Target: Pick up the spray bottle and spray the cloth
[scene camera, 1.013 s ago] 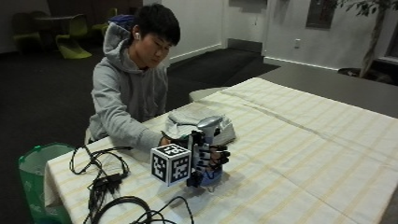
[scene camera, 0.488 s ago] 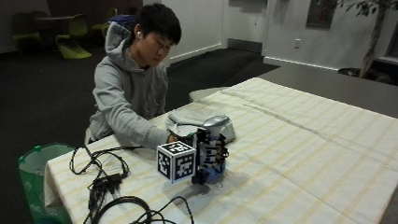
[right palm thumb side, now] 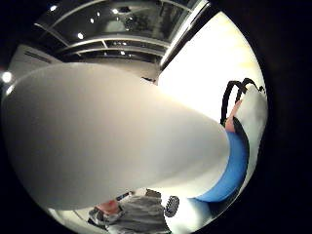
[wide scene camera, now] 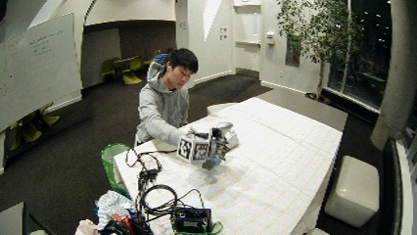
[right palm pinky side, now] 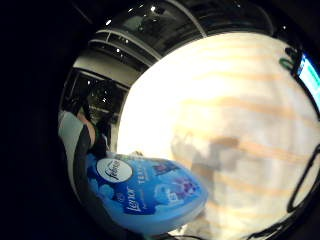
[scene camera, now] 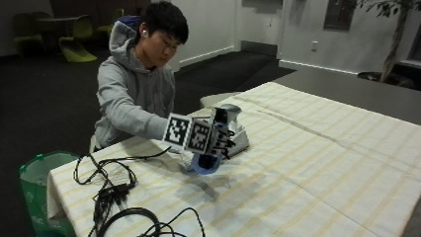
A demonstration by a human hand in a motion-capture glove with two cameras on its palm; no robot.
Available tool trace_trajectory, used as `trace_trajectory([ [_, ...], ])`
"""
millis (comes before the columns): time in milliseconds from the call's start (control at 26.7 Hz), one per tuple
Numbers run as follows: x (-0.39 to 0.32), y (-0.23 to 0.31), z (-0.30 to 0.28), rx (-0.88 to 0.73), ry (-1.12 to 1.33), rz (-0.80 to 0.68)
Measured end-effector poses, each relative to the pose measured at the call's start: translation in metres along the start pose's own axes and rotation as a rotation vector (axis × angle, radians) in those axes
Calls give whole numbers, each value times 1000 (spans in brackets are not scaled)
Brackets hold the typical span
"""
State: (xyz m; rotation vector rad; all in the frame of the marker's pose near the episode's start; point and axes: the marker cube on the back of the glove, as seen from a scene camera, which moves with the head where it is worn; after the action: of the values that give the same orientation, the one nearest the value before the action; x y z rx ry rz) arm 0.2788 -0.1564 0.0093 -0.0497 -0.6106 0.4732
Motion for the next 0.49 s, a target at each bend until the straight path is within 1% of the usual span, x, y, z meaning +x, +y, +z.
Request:
trace_trajectory([
  [188,-62,26,-21,-153,359,-103],
  [338,-105,50,-29,-218,688,-179],
  [488,-111,75,-13,-261,946,-214],
])
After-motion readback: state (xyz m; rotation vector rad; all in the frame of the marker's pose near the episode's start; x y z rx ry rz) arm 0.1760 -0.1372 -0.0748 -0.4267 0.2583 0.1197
